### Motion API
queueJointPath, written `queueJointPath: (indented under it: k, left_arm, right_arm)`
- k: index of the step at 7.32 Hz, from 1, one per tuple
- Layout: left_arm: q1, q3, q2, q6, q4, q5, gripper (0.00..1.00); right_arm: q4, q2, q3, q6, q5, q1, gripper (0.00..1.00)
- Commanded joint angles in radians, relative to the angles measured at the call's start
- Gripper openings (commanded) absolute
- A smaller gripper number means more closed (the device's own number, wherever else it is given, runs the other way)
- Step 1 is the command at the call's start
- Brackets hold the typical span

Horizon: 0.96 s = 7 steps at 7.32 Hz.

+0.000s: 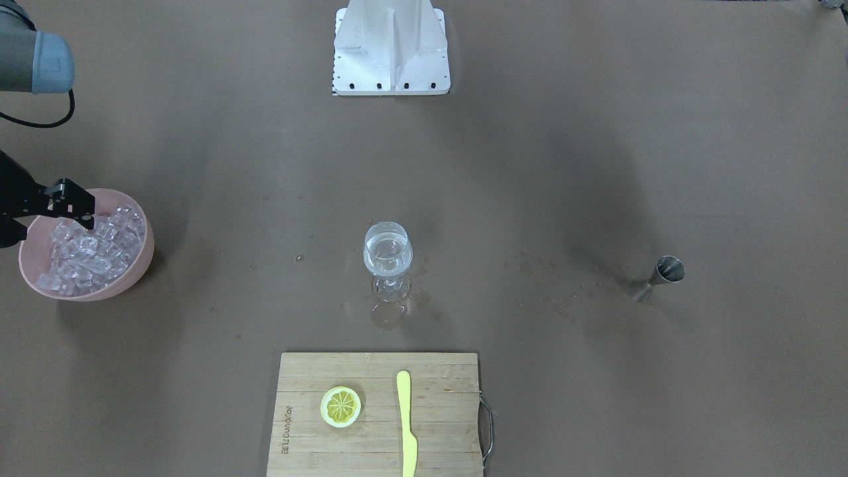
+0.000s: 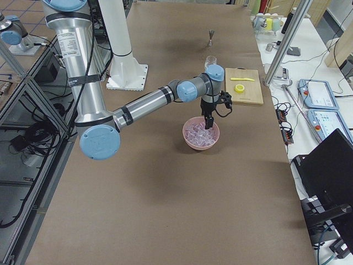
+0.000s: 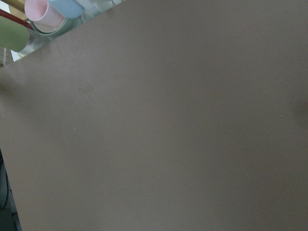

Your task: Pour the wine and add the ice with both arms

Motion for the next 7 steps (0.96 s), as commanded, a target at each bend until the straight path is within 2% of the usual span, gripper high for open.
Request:
queueJointPath:
  k: [1, 2, 3, 4, 7]
  left_arm:
    - [-0.001, 0.056, -0.056, -0.174, 0.038, -0.007, 0.98]
    - [-0.004, 0.07, -0.06, -0.174, 0.036, -0.01, 0.98]
    - [-0.003, 0.07, -0.06, -0.174, 0.037, -0.011, 0.98]
    - [-0.004, 0.07, -0.06, -0.174, 0.042, -0.042, 0.98]
    - [-0.006, 0.07, -0.06, -0.175, 0.043, -0.048, 0.98]
  right_arm:
    - [0.001, 0.035, -0.058, 0.078, -0.011, -0.021, 1.0]
    - [0.088, 0.033, -0.12, 0.081, -0.011, -0.029, 1.0]
    - [0.224, 0.024, -0.197, 0.109, -0.006, -0.028, 1.0]
    - [0.262, 0.015, -0.195, 0.115, 0.0, -0.028, 1.0]
    - [0.253, -0.011, -0.176, 0.12, 0.005, -0.032, 1.0]
